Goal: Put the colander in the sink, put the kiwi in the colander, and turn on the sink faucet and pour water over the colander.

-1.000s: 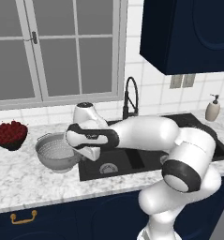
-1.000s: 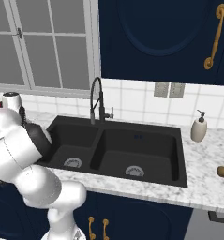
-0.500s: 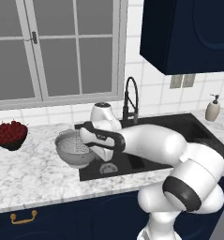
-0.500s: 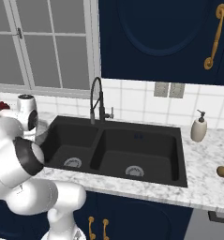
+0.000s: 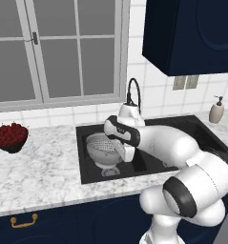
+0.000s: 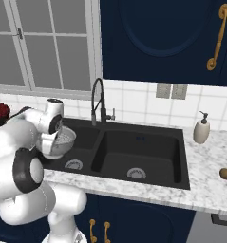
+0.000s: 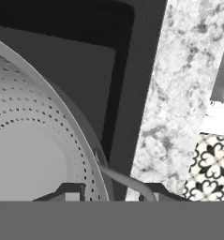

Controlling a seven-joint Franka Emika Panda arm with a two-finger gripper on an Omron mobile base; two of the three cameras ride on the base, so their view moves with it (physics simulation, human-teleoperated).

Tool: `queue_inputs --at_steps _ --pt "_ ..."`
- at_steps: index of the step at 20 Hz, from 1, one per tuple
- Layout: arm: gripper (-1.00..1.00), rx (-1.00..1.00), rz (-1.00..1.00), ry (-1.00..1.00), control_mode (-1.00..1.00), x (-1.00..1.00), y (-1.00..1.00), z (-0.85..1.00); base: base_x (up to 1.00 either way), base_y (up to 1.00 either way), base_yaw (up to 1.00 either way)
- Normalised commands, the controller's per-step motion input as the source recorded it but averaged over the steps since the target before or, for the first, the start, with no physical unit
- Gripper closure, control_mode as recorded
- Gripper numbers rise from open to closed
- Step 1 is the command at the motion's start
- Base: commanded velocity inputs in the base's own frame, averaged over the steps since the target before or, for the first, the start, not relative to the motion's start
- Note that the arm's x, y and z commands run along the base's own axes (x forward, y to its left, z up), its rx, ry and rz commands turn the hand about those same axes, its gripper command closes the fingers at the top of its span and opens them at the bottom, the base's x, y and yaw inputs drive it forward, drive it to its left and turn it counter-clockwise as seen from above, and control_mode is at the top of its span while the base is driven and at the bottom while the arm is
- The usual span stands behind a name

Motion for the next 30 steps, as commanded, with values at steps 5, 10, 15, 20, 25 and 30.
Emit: queue_inputs --at_steps 5,10,15,20,25,30 --pt "1.00 -0.01 -0.17 0.08 -1.00 0.55 -0.19 -0.29 0.00 0.00 0.00" --pt "1.00 -0.04 -0.12 0.04 -1.00 0.51 -0.03 -0.52 0.00 0.00 0.00" --pt "1.00 -0.03 -0.13 0.03 -1.00 0.38 -0.06 -0.48 0.00 0.00 0.00" --pt "1.00 -0.01 -0.12 0.05 -1.00 0.37 -0.11 -0.33 0.00 0.00 0.00" --pt "1.00 -0.02 -0.06 0.09 -1.00 0.17 -0.09 -0.35 0.00 0.00 0.00" --pt "1.00 -0.03 -0.03 0.06 -1.00 0.02 0.00 -0.41 0.00 0.00 0.00"
